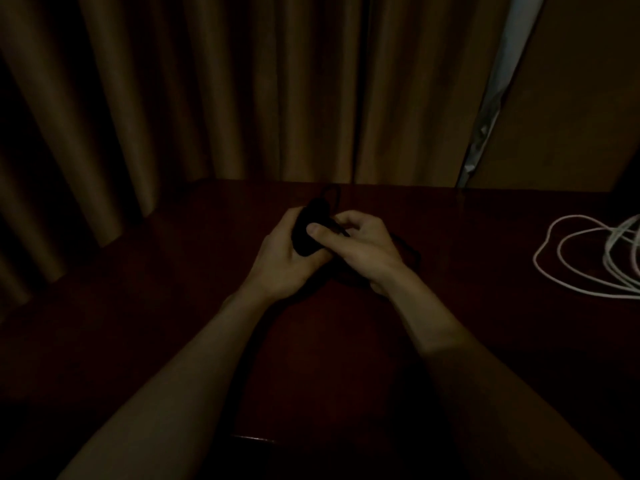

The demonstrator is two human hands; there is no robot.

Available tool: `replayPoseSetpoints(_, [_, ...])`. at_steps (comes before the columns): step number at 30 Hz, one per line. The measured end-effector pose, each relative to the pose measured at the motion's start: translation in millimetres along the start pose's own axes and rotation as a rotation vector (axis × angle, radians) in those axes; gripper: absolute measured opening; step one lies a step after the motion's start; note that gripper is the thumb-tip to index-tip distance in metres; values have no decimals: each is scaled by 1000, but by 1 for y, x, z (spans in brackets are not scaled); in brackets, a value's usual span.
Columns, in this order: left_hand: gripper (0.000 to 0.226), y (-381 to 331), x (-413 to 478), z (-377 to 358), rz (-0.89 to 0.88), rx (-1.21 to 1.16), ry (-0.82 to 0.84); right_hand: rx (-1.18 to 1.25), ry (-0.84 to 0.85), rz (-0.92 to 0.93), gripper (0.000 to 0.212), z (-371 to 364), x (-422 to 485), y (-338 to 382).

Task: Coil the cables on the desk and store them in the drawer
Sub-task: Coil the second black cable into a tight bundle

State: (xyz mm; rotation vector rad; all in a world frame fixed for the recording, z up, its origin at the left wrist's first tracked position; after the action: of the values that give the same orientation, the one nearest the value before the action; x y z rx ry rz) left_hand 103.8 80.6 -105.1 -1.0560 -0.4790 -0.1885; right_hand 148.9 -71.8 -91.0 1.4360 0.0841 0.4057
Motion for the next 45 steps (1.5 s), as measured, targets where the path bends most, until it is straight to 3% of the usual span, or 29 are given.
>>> replayPoseSetpoints(7, [53,-6,1,-3,10,24,-40,50,-69,69,30,-8,-1,7])
replayPoseSetpoints(12, [50,-9,0,-9,105,-41,111,127,-109,80,52,-8,-3,9])
replayPoseSetpoints(15, [57,-11,-1,-11,90,-82,162,144,-77,67,43,0,-3,7])
replayPoseSetpoints(20, [61,-4,3,3,-14,7,-95,109,-30,67,19,-2,-6,6])
replayPoseSetpoints(22, [63,-4,2,7,-24,26,-158,134,-6,45,27,-6,-8,7])
replayPoseSetpoints(24, [65,-5,1,7,-10,68,-174,140,-19,13,38,-10,-9,4])
replayPoseSetpoints(29, [62,-8,0,1,43,232,-112,117,39,-18,38,-17,-10,0])
replayPoseSetpoints(39, [68,-10,1,4,151,-278,114,136,199,53,35,4,-13,9])
replayPoseSetpoints(42, [73,-7,0,6,176,-285,140,109,263,34,35,2,-14,8])
replayPoseSetpoints(45, [56,-5,1,4,172,-245,88,66,206,18,34,-6,-13,4])
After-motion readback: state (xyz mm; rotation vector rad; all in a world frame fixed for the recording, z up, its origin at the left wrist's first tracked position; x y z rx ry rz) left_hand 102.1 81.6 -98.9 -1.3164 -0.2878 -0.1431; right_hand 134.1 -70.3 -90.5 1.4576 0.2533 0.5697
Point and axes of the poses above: each hand's wrist, its own x-axis towards the middle knuckle, its own z-axis out of the back of the hand, y = z × x, the point moved 2 cm from there along x, towards the middle knuckle, and after that the axes turned 2 degrees about -y, right-handed, at the moved point
